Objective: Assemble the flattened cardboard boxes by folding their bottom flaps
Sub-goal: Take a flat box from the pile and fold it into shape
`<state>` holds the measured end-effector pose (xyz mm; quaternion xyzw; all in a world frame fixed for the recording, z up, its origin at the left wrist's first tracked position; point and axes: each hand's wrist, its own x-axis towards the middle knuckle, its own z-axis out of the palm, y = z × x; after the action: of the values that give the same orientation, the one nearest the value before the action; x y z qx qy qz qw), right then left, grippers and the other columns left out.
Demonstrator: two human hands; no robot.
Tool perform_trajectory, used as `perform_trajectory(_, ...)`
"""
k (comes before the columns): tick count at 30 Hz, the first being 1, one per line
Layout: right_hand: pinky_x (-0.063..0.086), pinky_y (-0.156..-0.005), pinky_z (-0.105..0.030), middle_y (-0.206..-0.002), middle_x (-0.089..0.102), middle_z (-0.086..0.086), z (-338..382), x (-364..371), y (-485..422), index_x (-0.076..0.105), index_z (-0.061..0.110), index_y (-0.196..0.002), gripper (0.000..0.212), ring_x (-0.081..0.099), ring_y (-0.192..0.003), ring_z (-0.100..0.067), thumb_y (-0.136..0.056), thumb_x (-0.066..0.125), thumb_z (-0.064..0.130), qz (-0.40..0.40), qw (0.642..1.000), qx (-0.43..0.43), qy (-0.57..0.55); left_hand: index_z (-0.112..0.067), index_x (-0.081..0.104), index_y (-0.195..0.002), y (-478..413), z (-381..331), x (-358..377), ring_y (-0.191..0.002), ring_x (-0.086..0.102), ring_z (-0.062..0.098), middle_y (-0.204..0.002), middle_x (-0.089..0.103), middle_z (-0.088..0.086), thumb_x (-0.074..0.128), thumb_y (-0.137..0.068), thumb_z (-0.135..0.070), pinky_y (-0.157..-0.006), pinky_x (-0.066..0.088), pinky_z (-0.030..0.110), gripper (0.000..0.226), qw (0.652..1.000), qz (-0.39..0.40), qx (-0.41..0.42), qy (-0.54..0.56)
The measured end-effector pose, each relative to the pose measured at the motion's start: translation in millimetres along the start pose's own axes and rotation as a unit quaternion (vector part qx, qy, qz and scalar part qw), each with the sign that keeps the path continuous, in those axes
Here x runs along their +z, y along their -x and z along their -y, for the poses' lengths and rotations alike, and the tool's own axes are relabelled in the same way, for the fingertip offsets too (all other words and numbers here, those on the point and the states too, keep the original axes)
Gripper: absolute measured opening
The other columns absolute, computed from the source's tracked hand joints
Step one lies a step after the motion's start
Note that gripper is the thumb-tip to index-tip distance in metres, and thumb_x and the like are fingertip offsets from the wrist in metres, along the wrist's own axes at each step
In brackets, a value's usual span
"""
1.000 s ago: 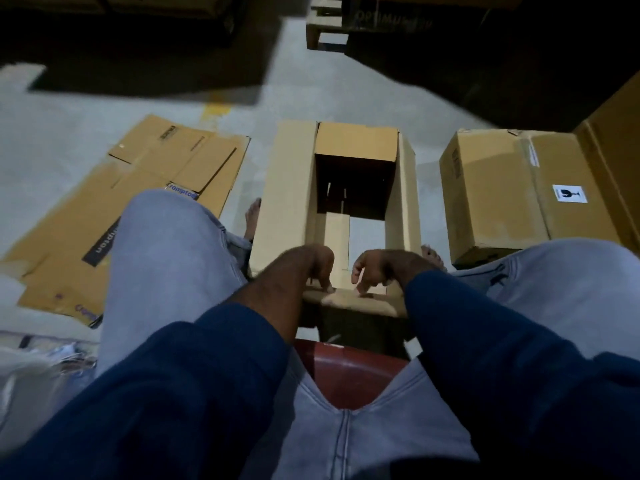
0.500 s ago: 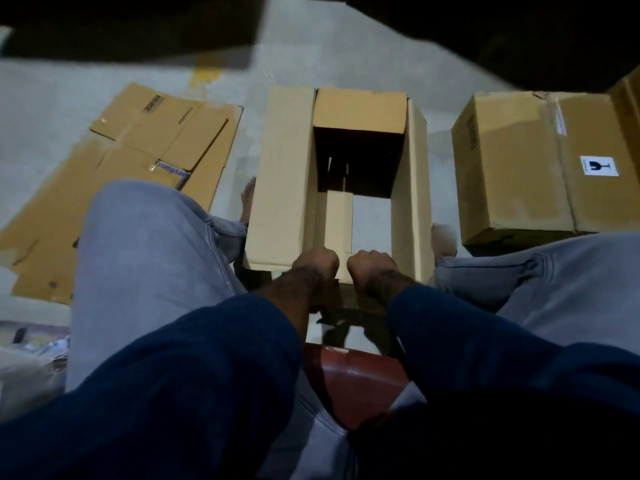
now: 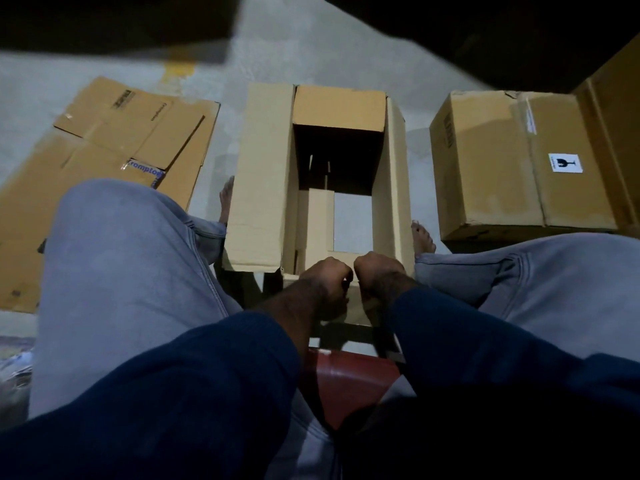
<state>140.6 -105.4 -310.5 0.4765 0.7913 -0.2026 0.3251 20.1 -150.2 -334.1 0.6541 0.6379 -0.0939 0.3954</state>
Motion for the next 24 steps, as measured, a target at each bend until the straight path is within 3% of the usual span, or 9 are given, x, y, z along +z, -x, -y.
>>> perform_trajectory(3, 0.055, -0.085, -0.041, -0.116, 0.065, -0.009, -11, 3, 3, 0.064, 0.011, -0.122, 0.025, 0.065, -0.105, -0.028, -0.097, 0.064, 0.011, -0.023, 0.999, 0.023, 0.027, -0.017, 0.070, -0.098, -4, -9, 5, -0.086, 0.061, 0.020, -0.098, 0.065, 0.003, 0.068, -0.091, -0.016, -0.082, 0.056, 0.038, 0.007, 0.999, -0.022, 0.019, -0.025)
perform_trajectory(6, 0.051, -0.077, -0.040, -0.121, 0.067, -0.010, -7, 3, 3, 0.067, 0.012, -0.122, 0.025, 0.066, -0.110, -0.030, -0.099, 0.059, 0.012, -0.034, 0.998, 0.004, 0.062, -0.013, 0.070, -0.101, -6, -11, 3, -0.092, 0.062, 0.027, -0.103, 0.065, 0.009, 0.063, -0.093, -0.012, -0.081, 0.054, 0.038, 0.011, 0.999, -0.032, 0.010, -0.041)
perform_trajectory(13, 0.059, -0.083, -0.042, -0.115, 0.069, -0.009, -6, 3, -5, 0.070, 0.012, -0.118, 0.023, 0.067, -0.106, -0.029, -0.095, 0.066, 0.013, -0.034, 0.996, 0.016, 0.081, -0.016, 0.072, -0.105, -12, -17, 4, -0.100, 0.064, 0.030, -0.107, 0.067, 0.010, 0.059, -0.093, -0.010, -0.076, 0.049, 0.035, 0.018, 0.997, -0.053, -0.036, -0.033)
perform_trajectory(17, 0.057, -0.084, -0.042, -0.114, 0.067, -0.009, -8, 5, -10, 0.067, 0.011, -0.117, 0.022, 0.066, -0.105, -0.028, -0.095, 0.067, 0.014, -0.033, 0.998, 0.032, 0.053, -0.018, 0.071, -0.099, -16, -15, 4, -0.094, 0.064, 0.027, -0.103, 0.068, 0.007, 0.066, -0.090, -0.009, -0.078, 0.054, 0.035, 0.014, 0.998, -0.047, -0.038, -0.014)
perform_trajectory(19, 0.055, -0.083, -0.040, -0.115, 0.068, -0.008, -7, 3, -12, 0.067, 0.012, -0.117, 0.022, 0.066, -0.106, -0.027, -0.095, 0.068, 0.015, -0.016, 0.998, 0.042, 0.034, -0.018, 0.068, -0.090, -19, -11, 0, -0.089, 0.063, 0.023, -0.100, 0.069, 0.006, 0.074, -0.086, -0.014, -0.079, 0.054, 0.036, 0.008, 0.999, -0.014, -0.028, 0.008)
perform_trajectory(22, 0.055, -0.086, -0.040, -0.106, 0.065, -0.007, -8, -13, -25, 0.067, 0.014, -0.108, 0.032, 0.066, -0.104, -0.027, -0.081, 0.083, 0.021, 0.061, 0.996, 0.063, -0.031, -0.022, 0.066, -0.083, -22, 0, -21, -0.085, 0.064, 0.018, -0.096, 0.071, 0.003, 0.085, -0.075, -0.042, -0.079, 0.055, 0.035, 0.029, 0.995, 0.064, -0.014, 0.070)
perform_trajectory(24, 0.055, -0.093, -0.046, -0.109, 0.066, -0.007, -15, -33, -39, 0.066, 0.012, -0.106, 0.042, 0.065, -0.103, -0.028, -0.074, 0.089, 0.025, 0.070, 0.988, 0.085, -0.107, -0.022, 0.071, -0.095, -26, 9, -44, -0.092, 0.064, 0.019, -0.102, 0.071, 0.002, 0.082, -0.075, -0.055, -0.084, 0.056, 0.038, 0.040, 0.995, 0.027, -0.026, 0.092)
